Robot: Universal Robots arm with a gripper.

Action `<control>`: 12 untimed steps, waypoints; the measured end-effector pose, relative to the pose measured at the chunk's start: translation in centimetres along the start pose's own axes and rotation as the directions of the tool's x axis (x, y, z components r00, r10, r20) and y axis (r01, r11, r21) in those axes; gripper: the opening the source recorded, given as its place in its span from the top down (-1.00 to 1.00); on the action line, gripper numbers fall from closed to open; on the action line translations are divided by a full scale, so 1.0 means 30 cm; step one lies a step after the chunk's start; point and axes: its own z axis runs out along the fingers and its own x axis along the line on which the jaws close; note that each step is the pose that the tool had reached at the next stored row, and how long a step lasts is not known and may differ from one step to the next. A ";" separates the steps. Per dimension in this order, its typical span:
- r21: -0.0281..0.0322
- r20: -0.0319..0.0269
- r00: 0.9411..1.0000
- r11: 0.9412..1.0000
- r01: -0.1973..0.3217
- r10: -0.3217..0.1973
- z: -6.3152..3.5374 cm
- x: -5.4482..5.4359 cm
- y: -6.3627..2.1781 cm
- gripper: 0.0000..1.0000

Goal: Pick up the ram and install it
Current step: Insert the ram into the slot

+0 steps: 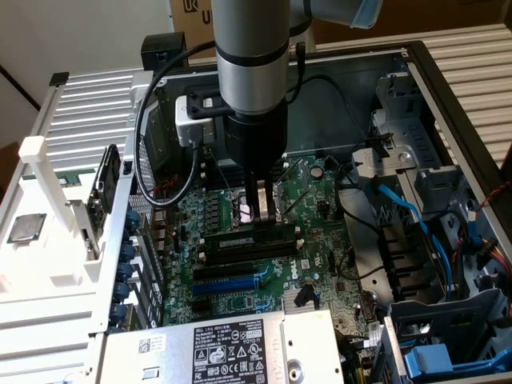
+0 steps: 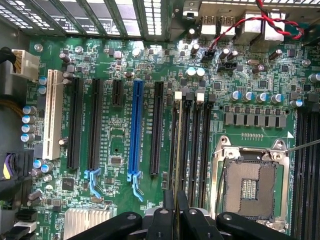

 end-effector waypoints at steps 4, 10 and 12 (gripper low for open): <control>0.000 0.000 1.000 1.000 0.000 0.000 0.001 0.000 0.000 0.73; 0.000 0.000 1.000 1.000 0.000 0.000 0.002 0.002 0.000 0.73; 0.000 0.000 1.000 1.000 0.000 0.000 0.003 0.002 0.001 0.73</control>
